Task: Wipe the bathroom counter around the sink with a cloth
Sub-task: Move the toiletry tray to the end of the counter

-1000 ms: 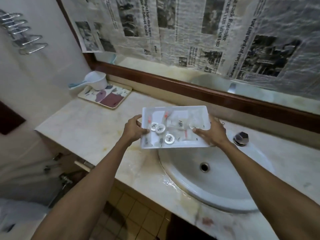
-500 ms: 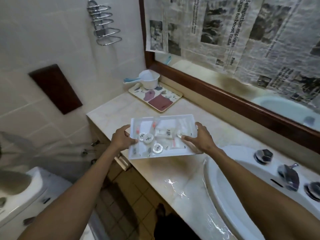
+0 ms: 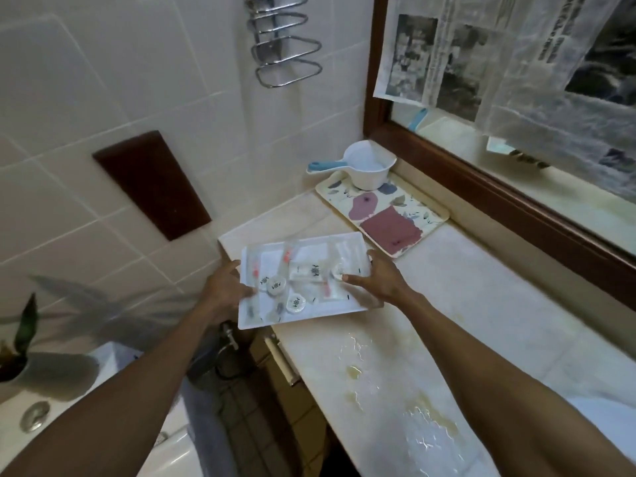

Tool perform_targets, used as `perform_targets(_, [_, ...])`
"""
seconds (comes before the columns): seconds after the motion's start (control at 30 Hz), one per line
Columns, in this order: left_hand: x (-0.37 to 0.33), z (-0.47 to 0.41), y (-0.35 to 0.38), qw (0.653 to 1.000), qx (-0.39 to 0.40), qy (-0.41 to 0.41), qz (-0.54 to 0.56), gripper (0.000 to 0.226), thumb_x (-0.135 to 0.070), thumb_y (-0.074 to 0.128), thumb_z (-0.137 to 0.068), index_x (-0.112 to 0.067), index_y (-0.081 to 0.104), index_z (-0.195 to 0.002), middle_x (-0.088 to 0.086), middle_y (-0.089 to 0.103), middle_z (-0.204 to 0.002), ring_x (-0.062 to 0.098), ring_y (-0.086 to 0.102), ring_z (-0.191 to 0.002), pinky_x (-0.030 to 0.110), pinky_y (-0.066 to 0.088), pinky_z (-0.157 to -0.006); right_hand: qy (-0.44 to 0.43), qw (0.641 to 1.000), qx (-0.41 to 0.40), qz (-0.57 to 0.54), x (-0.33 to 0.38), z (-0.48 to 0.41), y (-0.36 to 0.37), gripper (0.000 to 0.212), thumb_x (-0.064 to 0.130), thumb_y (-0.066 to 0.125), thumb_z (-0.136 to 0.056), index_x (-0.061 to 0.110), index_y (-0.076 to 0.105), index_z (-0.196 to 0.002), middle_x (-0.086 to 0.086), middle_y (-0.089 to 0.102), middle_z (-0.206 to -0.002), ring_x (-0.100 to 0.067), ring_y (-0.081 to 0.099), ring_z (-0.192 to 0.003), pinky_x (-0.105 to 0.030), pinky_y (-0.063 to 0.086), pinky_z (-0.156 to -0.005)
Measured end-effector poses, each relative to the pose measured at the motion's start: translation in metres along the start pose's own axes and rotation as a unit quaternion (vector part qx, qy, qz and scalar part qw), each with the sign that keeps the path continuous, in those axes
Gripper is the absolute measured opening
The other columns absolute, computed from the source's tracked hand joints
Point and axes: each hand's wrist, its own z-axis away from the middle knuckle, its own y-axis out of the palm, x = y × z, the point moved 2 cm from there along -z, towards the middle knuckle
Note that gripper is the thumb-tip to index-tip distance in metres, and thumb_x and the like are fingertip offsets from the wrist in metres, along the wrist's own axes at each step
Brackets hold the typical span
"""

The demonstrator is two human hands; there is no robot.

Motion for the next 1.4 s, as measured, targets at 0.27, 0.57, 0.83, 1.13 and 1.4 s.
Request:
perform_targets(0.27, [0.016, -0.047, -0.009, 0.991, -0.038, -0.091, 0.092, 0.049, -0.016, 0.069, -0.090, -0.023, 0.060, -0.138, 0.007, 0.068, -0.129, 0.021, 0.064, -0.087, 0.026, 0.053, -0.069, 0.005, 0.996, 0.084, 0.040, 0.041, -0.062, 0.027, 0.119, 0.061, 0.088, -0.049, 0.009, 0.033, -0.142, -0.012, 0.047, -0.137, -0.027, 0.048, -0.121, -0.035, 0.043, -0.096])
perform_targets(0.57, [0.027, -0.080, 0.003, 0.960, -0.029, -0.173, 0.218, 0.047, -0.015, 0.082, -0.073, -0.020, 0.071, -0.119, 0.004, 0.075, -0.114, 0.026, 0.072, -0.095, 0.046, 0.060, -0.089, 0.005, 0.989, 0.117, 0.094, 0.053, -0.095, 0.044, 0.152, 0.054, 0.094, -0.038, 0.022, 0.004, -0.156, -0.011, 0.025, -0.157, -0.032, 0.023, -0.144, -0.047, 0.026, -0.115])
perform_targets(0.83, [0.011, -0.094, -0.004, 0.962, -0.034, -0.149, 0.226, 0.041, -0.010, 0.075, -0.084, -0.013, 0.066, -0.125, 0.001, 0.069, -0.110, 0.025, 0.068, -0.100, 0.031, 0.055, -0.076, -0.031, 0.982, 0.087, 0.167, 0.059, -0.123, 0.045, 0.145, 0.044, 0.096, -0.044, 0.016, 0.006, -0.155, -0.013, 0.031, -0.153, -0.036, 0.029, -0.140, -0.049, 0.029, -0.110])
perform_targets(1.13, [0.017, -0.115, 0.000, 0.940, -0.023, -0.181, 0.288, 0.035, -0.014, 0.073, -0.090, -0.016, 0.061, -0.123, 0.006, 0.066, -0.127, 0.029, 0.065, -0.112, 0.047, 0.058, -0.092, -0.027, 0.991, 0.005, 0.131, 0.062, -0.155, 0.045, 0.116, 0.033, 0.092, -0.055, 0.011, 0.029, -0.150, -0.012, 0.046, -0.147, -0.034, 0.042, -0.135, -0.046, 0.037, -0.108])
perform_targets(1.4, [0.014, -0.119, -0.001, 0.951, -0.017, -0.183, 0.247, 0.033, -0.018, 0.068, -0.094, -0.014, 0.059, -0.125, 0.007, 0.066, -0.126, 0.024, 0.066, -0.102, 0.037, 0.059, -0.076, -0.042, 0.987, -0.011, 0.155, 0.071, -0.171, 0.045, 0.104, 0.022, 0.091, -0.060, 0.006, 0.034, -0.146, -0.017, 0.051, -0.140, -0.034, 0.046, -0.130, -0.043, 0.040, -0.106])
